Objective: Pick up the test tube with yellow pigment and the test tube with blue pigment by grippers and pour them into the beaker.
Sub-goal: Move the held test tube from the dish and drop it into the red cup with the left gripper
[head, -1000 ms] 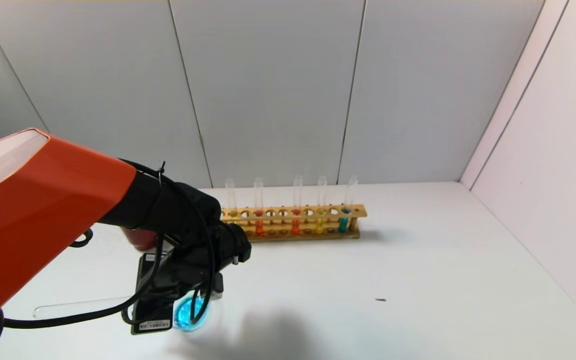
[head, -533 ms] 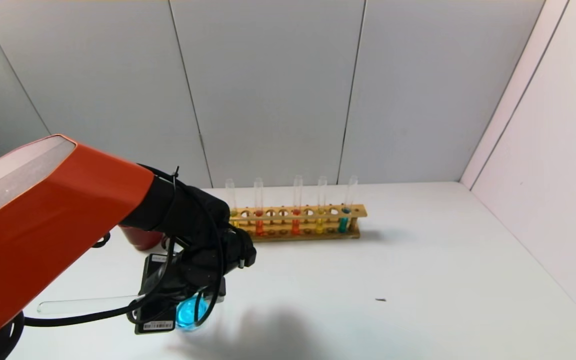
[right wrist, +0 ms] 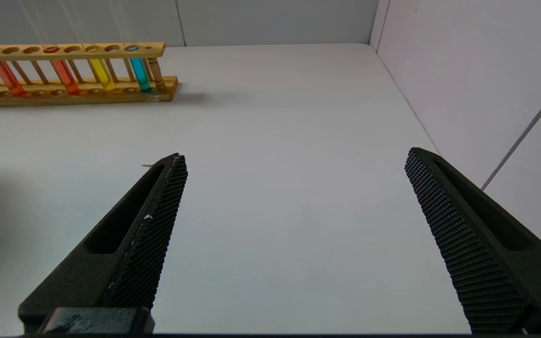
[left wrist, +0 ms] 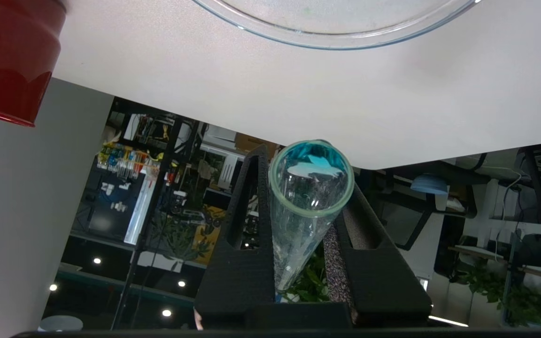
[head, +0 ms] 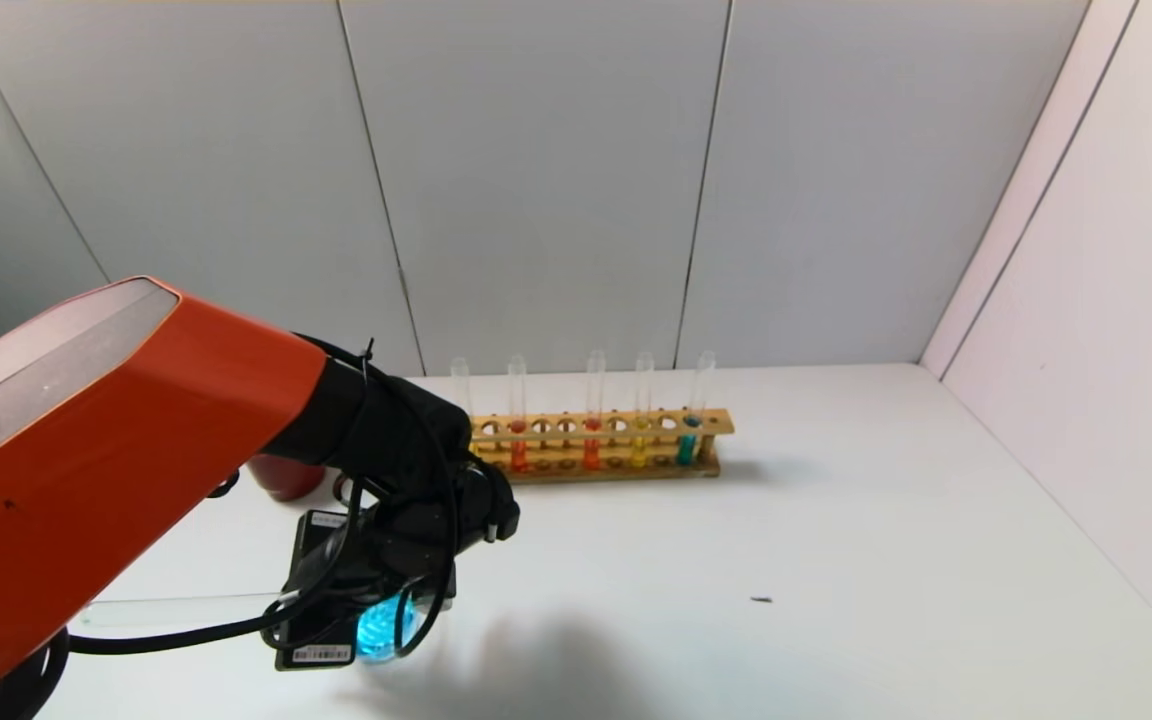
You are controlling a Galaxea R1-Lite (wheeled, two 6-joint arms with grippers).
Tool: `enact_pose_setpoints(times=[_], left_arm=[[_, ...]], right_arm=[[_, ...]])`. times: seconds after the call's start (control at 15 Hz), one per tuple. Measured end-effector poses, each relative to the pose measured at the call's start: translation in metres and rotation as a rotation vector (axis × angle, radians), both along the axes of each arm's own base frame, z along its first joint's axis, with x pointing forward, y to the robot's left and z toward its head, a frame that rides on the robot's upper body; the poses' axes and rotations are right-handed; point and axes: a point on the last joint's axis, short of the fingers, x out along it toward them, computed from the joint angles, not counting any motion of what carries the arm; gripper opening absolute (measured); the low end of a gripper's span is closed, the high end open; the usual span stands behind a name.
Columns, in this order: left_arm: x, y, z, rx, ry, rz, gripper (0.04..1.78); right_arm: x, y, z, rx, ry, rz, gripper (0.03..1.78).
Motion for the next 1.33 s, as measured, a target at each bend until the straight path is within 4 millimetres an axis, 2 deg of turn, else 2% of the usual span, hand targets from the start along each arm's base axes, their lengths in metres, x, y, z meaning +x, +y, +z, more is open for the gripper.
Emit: enact_pose_setpoints(times=[0.4, 0.87, 1.13, 1.33], left_arm=[[-0.002, 0.001, 0.006, 0.001, 0.001, 0.000, 0.34], [-0.006, 0.003, 0.023, -0.043, -0.023, 0.016, 0.34], [-0.010, 0.003, 0.030, -0.186, -0.034, 0.108, 0.34], [-0.010, 0.000, 0.038, -0.371, -0.147, 0.221, 0.34]], right_arm=[[0.000, 0.000, 0.000, 0.000, 0.000, 0.000, 1.70], [0.000, 0.000, 0.000, 0.000, 0.000, 0.000, 1.70], [0.000, 0.000, 0.000, 0.000, 0.000, 0.000, 1.70], [0.000, 0.000, 0.000, 0.000, 0.000, 0.000, 1.70]])
